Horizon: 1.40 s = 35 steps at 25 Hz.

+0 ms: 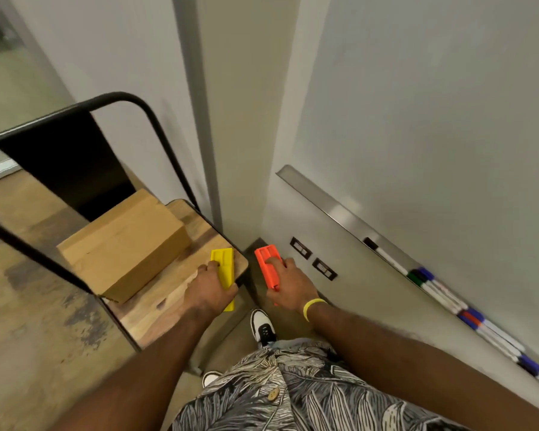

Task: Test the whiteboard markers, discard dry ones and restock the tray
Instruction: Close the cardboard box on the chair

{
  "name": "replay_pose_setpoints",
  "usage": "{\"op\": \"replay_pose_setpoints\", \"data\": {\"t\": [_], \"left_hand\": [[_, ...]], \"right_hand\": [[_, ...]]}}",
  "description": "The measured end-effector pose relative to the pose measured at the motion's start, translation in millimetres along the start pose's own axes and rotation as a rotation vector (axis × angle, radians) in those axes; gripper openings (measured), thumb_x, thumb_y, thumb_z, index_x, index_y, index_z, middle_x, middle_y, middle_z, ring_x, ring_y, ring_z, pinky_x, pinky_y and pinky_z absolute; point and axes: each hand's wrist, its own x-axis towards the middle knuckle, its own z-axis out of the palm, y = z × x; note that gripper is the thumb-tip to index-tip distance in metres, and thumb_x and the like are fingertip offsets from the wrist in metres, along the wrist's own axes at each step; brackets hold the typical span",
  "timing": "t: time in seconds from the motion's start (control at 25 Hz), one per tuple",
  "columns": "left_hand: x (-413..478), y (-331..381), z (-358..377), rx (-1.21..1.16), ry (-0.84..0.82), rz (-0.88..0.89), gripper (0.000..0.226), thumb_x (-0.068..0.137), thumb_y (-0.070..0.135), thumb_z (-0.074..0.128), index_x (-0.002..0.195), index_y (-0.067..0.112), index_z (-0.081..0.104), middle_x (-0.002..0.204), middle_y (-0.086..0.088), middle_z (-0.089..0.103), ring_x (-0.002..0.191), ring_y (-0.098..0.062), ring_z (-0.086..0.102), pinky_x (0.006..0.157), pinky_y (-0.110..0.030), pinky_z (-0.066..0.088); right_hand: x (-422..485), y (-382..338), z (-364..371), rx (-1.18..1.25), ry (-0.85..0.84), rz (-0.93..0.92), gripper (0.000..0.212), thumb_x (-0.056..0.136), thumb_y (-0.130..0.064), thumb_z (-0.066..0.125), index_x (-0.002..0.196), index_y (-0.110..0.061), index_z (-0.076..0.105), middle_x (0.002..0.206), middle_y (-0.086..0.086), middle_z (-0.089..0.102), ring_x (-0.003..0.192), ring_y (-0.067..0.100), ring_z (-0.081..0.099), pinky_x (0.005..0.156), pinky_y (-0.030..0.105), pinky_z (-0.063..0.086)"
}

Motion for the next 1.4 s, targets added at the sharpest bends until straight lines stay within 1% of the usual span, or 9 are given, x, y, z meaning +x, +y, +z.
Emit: {"op": "replay_pose_setpoints", "data": {"t": [0.16, 0.28, 0.48, 0.6, 0.72, 0.84, 1.0, 1.16, 1.4], "left_hand": [[0.2, 30.6, 6.9, 0.061, 0.001, 0.120, 0.070, 0.079, 0.050, 0.066, 0.134, 0.013, 0.044, 0.127, -0.014, 0.055, 0.116, -0.033, 0.054, 0.094, -0.042, 0.044], [0.8, 56.5, 9.6, 0.062, 0.004, 0.152, 0.072, 0.078, 0.049, 0.065, 0.137, 0.015, 0.042, 0.130, -0.011, 0.053, 0.114, -0.032, 0.056, 0.091, -0.041, 0.047], [10.2, 93.5, 16.9, 0.116, -0.033, 0.170, 0.074, 0.080, 0.050, 0.064, 0.142, 0.018, 0.037, 0.133, -0.009, 0.050, 0.113, -0.031, 0.058, 0.085, -0.039, 0.051], [13.9, 119.6, 26.4, 0.146, -0.037, 0.173, 0.073, 0.080, 0.050, 0.063, 0.141, 0.021, 0.037, 0.132, -0.007, 0.051, 0.107, -0.031, 0.062, 0.078, -0.038, 0.051], [16.2, 139.2, 35.5, 0.168, -0.034, 0.171, 0.074, 0.080, 0.051, 0.062, 0.142, 0.022, 0.035, 0.132, -0.006, 0.051, 0.104, -0.029, 0.063, 0.078, -0.039, 0.053], [18.7, 149.5, 41.6, 0.173, -0.033, 0.144, 0.074, 0.081, 0.053, 0.061, 0.143, 0.023, 0.034, 0.131, -0.005, 0.051, 0.104, -0.028, 0.063, 0.079, -0.038, 0.053], [19.1, 154.2, 45.2, 0.166, -0.019, 0.104, 0.076, 0.081, 0.055, 0.061, 0.144, 0.023, 0.033, 0.136, -0.005, 0.049, 0.107, -0.027, 0.062, 0.080, -0.039, 0.055], [17.9, 155.1, 44.5, 0.172, -0.011, 0.080, 0.083, 0.080, 0.059, 0.063, 0.147, 0.023, 0.029, 0.139, -0.005, 0.048, 0.110, -0.026, 0.061, 0.081, -0.038, 0.055], [18.9, 161.6, 38.8, 0.150, 0.003, 0.138, 0.088, 0.075, 0.055, 0.066, 0.145, 0.028, 0.020, 0.124, -0.006, 0.060, 0.098, -0.030, 0.065, 0.071, -0.035, 0.051]], "right_hand": [[-21.7, 33.3, -9.2, 0.007, 0.069, 0.072, 0.077, 0.078, -0.036, 0.066, 0.144, -0.033, 0.027, 0.121, 0.010, 0.042, 0.096, 0.034, 0.059, 0.080, 0.038, 0.053], [-27.4, 62.8, -20.8, -0.019, 0.096, 0.089, 0.078, 0.080, -0.039, 0.066, 0.145, -0.036, 0.024, 0.123, 0.009, 0.042, 0.100, 0.032, 0.059, 0.082, 0.041, 0.055], [-23.5, 119.9, -64.3, -0.105, 0.204, 0.114, 0.075, 0.081, -0.041, 0.061, 0.146, -0.036, 0.027, 0.122, 0.010, 0.046, 0.100, 0.032, 0.055, 0.083, 0.042, 0.054], [-5.8, 154.3, -97.7, -0.077, 0.275, 0.129, 0.074, 0.079, -0.033, 0.063, 0.147, -0.028, 0.032, 0.121, 0.011, 0.053, 0.103, 0.032, 0.054, 0.086, 0.041, 0.050], [20.9, 177.6, -127.8, -0.049, 0.333, 0.113, 0.065, 0.078, -0.025, 0.065, 0.139, -0.017, 0.044, 0.121, 0.012, 0.058, 0.108, 0.032, 0.052, 0.091, 0.042, 0.047], [44.0, 191.7, -143.1, -0.029, 0.360, 0.075, 0.057, 0.080, -0.022, 0.066, 0.134, -0.011, 0.049, 0.122, 0.014, 0.058, 0.112, 0.034, 0.052, 0.094, 0.044, 0.045], [66.0, 199.9, -142.4, -0.029, 0.372, -0.009, 0.049, 0.085, -0.021, 0.066, 0.130, -0.009, 0.052, 0.124, 0.012, 0.057, 0.116, 0.032, 0.052, 0.098, 0.040, 0.042], [78.1, 202.5, -132.4, -0.184, 0.416, -0.034, 0.043, 0.087, -0.027, 0.067, 0.125, -0.011, 0.056, 0.120, 0.008, 0.061, 0.111, 0.029, 0.054, 0.096, 0.037, 0.044], [77.7, 197.7, -122.7, -0.216, 0.442, 0.033, 0.054, 0.081, -0.034, 0.073, 0.128, -0.016, 0.054, 0.123, 0.006, 0.059, 0.112, 0.029, 0.052, 0.097, 0.039, 0.044]]}}
